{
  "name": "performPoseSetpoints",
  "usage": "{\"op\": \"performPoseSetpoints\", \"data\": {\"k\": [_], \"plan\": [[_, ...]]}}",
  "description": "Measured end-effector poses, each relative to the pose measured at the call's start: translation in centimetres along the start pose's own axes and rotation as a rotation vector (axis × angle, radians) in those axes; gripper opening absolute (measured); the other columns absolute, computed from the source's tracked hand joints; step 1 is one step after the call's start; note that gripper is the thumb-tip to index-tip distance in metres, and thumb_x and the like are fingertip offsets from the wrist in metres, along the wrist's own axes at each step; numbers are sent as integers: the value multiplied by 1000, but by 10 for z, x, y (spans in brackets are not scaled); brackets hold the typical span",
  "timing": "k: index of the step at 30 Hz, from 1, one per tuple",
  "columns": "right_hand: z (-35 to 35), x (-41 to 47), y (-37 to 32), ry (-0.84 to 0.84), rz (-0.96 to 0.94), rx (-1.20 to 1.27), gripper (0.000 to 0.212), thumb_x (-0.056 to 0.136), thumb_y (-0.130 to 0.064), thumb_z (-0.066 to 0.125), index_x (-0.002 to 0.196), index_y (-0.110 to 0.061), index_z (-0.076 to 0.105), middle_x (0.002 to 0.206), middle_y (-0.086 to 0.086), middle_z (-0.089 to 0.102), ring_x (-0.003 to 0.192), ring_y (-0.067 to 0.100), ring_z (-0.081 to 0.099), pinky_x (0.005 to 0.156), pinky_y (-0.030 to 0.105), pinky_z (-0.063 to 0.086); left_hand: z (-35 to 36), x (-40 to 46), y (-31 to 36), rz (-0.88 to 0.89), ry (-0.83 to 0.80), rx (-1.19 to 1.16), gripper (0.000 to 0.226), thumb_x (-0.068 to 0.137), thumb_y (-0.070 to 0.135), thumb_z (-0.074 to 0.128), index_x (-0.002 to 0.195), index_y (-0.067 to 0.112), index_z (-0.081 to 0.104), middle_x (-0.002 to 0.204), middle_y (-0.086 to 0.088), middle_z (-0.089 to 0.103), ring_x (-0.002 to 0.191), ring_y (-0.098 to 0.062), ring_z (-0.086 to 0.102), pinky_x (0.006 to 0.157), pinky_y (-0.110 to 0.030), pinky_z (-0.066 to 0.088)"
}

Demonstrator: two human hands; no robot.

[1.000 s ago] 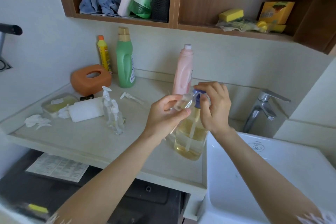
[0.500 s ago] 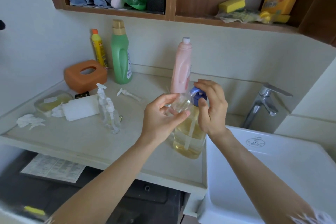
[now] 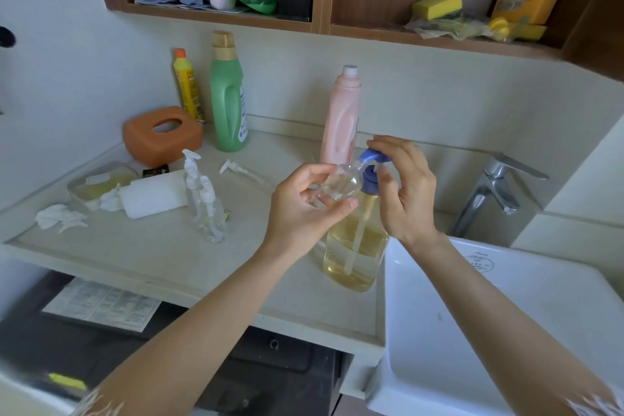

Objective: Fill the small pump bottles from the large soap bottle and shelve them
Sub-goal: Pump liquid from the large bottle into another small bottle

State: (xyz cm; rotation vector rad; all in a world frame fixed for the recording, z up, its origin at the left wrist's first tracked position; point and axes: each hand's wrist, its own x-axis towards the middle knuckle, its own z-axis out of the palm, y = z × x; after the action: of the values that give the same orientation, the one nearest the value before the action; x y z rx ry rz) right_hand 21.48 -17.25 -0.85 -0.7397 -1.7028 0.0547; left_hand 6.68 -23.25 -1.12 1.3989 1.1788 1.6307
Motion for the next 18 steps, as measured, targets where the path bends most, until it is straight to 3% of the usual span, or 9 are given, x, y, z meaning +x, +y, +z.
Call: {"op": "performPoseSetpoints", "data": {"k": [4,7,9,12,15,18], "plan": [[5,-8,3,14,-52,39,47,98,-32,37,111,6,63,119,14,60,115,27,54,100,30,40,2,0,-1,12,-2,-11,41,66,7,85,97,25,65,102,2,71,88,-28,67,74,-24,53],[12,-13,3,71,-84,69,56,100,-38,32,110,8,61,118,14,57,116,28,52,99,37,42,5,0,-3,2,3,-14,39,61,16,84,93,27,65,95,7,72,79,-19,66,72,-20,52],[15,-15,4,102,-84,66,51,98,-34,35,104,8,64,113,11,57,110,28,55,96,30,42,5,0,-7,-23,13,-13,38,59,20,83,92,28,66,96,5,72,80,-15,66,74,-21,53],[17,-15,3,137,-34,54,35,85,-15,40,92,4,68,101,5,59,96,30,59,87,11,40,3,-1,-14,-40,5,29,42,58,23,83,97,21,66,102,-2,71,83,-21,69,79,-33,56],[17,-13,-1,155,40,43,34,79,-10,38,85,1,70,94,0,59,89,29,59,83,12,40,2,-1,-15,-71,5,17,40,58,21,83,95,19,66,99,-4,72,72,-17,64,77,-38,55],[16,-14,-7,133,57,25,35,78,-9,38,86,0,70,93,-2,58,88,28,57,81,13,41,2,-3,-15,-95,-4,-1,38,64,9,87,94,19,66,98,-4,72,75,-20,64,75,-34,56]]}}
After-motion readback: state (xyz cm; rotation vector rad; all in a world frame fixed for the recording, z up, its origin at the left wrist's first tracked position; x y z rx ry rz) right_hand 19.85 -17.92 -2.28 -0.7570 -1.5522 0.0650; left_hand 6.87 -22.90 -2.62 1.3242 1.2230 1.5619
